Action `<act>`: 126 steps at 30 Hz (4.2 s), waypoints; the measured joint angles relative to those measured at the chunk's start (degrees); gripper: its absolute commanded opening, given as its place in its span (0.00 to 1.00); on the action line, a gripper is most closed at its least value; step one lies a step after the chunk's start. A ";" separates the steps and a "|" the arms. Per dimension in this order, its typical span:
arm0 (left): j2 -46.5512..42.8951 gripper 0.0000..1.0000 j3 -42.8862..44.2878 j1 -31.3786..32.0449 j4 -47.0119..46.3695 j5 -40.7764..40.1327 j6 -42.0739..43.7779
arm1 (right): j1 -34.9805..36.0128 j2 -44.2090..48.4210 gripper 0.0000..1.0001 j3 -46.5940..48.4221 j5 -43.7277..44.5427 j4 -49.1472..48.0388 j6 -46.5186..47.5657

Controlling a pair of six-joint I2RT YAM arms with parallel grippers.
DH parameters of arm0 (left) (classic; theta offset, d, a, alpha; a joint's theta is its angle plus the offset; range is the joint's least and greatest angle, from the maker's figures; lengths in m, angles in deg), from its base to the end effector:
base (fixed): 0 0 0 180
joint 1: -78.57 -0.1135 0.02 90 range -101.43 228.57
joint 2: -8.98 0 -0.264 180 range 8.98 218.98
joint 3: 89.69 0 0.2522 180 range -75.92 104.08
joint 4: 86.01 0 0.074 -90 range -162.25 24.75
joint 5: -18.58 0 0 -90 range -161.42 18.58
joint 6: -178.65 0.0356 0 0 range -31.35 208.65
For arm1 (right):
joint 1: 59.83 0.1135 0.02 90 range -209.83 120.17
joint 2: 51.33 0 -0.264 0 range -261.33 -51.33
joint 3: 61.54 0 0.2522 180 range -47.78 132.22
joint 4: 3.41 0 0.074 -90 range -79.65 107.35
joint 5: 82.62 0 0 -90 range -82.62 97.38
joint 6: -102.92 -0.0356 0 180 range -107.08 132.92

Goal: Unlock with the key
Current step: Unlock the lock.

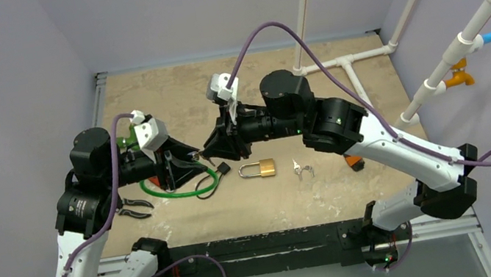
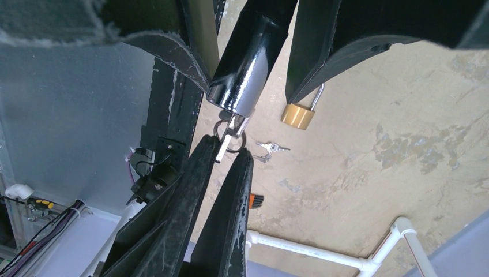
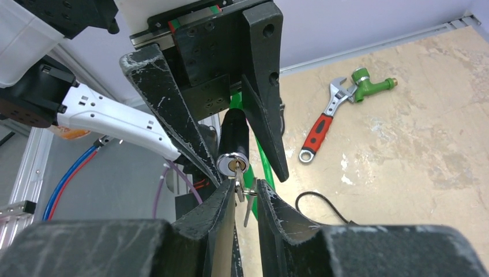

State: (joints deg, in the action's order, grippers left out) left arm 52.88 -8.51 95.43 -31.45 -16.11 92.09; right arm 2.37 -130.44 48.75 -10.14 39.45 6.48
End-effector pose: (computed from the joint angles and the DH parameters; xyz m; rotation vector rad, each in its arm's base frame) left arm 0.1068 -0.0629 0.4213 0.9684 1.5962 -1.0564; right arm 0.1265 0.2629 0.4815 -1.0968 1.5645 1.1118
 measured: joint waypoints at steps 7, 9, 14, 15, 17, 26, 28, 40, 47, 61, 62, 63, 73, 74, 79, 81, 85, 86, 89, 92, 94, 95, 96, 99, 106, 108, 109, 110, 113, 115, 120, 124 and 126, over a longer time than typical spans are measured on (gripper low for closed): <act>0.09 0.00 0.00 0.00 0.04 -0.04 0.00 | 0.00 -0.87 0.00 0.00 -0.61 -0.92 -0.44; 0.07 0.00 0.00 0.00 0.02 -0.04 -0.02 | 0.00 -0.87 0.00 0.00 -0.76 -1.11 -0.48; 0.07 0.00 0.00 0.00 0.00 -0.02 0.00 | 0.00 -0.90 0.00 -0.02 -1.27 -1.31 -0.50; 0.09 0.00 0.00 0.00 0.00 -0.04 -0.02 | 0.00 -0.90 0.00 -0.07 -1.27 -1.38 -0.50; 0.09 0.00 0.00 0.00 0.02 -0.07 -0.02 | 0.00 -0.90 0.00 -0.35 -1.22 -1.75 -0.46; 0.13 0.00 0.00 -0.42 1.03 -1.62 -0.81 | 0.00 -0.87 0.00 -2.93 -1.01 -5.16 -1.11; 0.13 0.00 0.00 -0.61 1.75 -1.99 -0.42 | -0.09 -0.81 0.00 -3.82 -1.07 -6.47 -2.47; 1.46 0.00 5.27 -0.70 11.65 -6.45 18.60 | -3.52 -2.10 0.00 -7.63 -6.56 -10.80 -14.47; 1.84 0.00 6.05 0.17 13.42 -6.75 25.70 | -5.53 -2.27 0.00 -8.72 -10.08 -12.28 -21.03; 1.49 0.00 6.23 1.68 13.66 -12.15 41.03 | -11.32 -5.05 0.00 -11.08 -19.52 -19.04 -37.33; 1.40 0.00 6.21 1.70 13.68 -12.52 42.40 | -11.58 -5.33 0.00 -11.17 -20.02 -19.54 -38.27; 1.29 0.00 6.16 1.73 13.70 -12.83 43.71 | -11.87 -5.64 0.00 -11.34 -20.65 -20.22 -39.39; 0.13 0.00 4.02 2.51 12.90 -16.15 51.04 | -14.43 -8.04 0.00 -14.82 -26.56 -27.87 -51.43; 0.11 0.00 3.87 2.67 12.90 -16.55 51.15 | -14.47 -8.28 0.00 -14.78 -26.56 -27.85 -51.65; -0.11 0.00 2.82 3.56 10.95 -18.75 51.12 | -14.71 -8.92 0.00 -13.88 -26.64 -27.69 -52.52; -0.35 0.00 1.81 3.98 9.18 -20.11 51.21 | -15.04 -9.01 0.00 -13.94 -26.84 -28.72 -54.38; -0.72 0.00 -0.55 5.46 5.51 -23.54 52.81 | -15.76 -9.05 0.00 -16.37 -27.19 -34.03 -60.50; -0.79 0.00 -0.96 5.81 5.14 -24.33 53.29 | -15.89 -9.11 0.00 -17.16 -27.21 -35.01 -61.88; -0.61 0.00 -1.73 6.58 4.24 -27.34 54.60 | -16.41 -10.38 0.00 -17.70 -27.36 -36.52 -65.11; -0.42 0.00 -1.73 7.10 3.61 -29.29 54.88 | -16.63 -11.04 0.20 -17.70 -27.45 -36.96 -66.60; -0.42 0.00 -1.73 7.39 3.04 -29.70 54.93 | -16.65 -11.23 0.32 -17.59 -27.34 -37.03 -67.58; -0.44 0.00 -1.73 7.63 2.82 -29.55 54.88 | -16.65 -11.50 0.38 -17.35 -27.10 -36.92 -67.84; -0.48 0.00 -1.73 7.80 2.75 -29.27 54.82 | -16.65 -11.78 0.41 -16.92 -27.02 -36.57 -67.82; -0.61 0.00 -1.73 8.07 2.84 -27.89 54.36 | -16.79 -12.68 0.57 -15.08 -26.95 -34.97 -66.75; -1.05 0.00 -1.73 8.07 3.89 -26.99 53.72 | -19.37 -11.02 0.87 -12.28 -26.71 -31.71 -63.28; -1.33 0.00 -1.73 8.02 3.85 -26.99 52.54 | -21.11 -9.38 0.86 -12.17 -26.49 -30.38 -61.79; -1.44 0.00 -1.73 8.00 3.82 -26.97 51.54 | -22.25 -8.26 0.86 -12.17 -26.29 -29.31 -60.76; -1.46 0.00 -1.66 7.96 3.85 -26.88 50.31 | -23.69 -6.71 0.86 -12.17 -25.57 -27.93 -59.04; -1.01 0.00 -0.07 7.26 4.20 -25.51 44.00 | -26.99 -2.05 0.86 -12.33 -22.91 -24.06 -52.81; -0.02 0.00 2.23 6.67 4.31 -24.13 38.58 | -28.15 1.14 0.85 -12.63 -20.50 -22.47 -48.09; 2.97 0.00 8.94 5.73 1.60 -18.82 20.61 | -27.69 8.85 0.85 -15.96 -17.22 -21.81 -36.54; 4.44 0.00 11.32 4.98 -2.12 -15.17 6.99 | -27.36 14.38 0.84 -22.45 -16.70 -23.89 -28.81; 5.27 0.00 12.39 4.63 -3.61 -13.64 1.29 | -26.51 16.44 0.83 -26.34 -16.70 -25.20 -26.29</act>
State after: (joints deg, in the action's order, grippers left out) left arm 58.15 3.89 100.07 -35.06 -29.75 93.38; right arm -24.14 -114.00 22.41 -26.84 14.25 -19.81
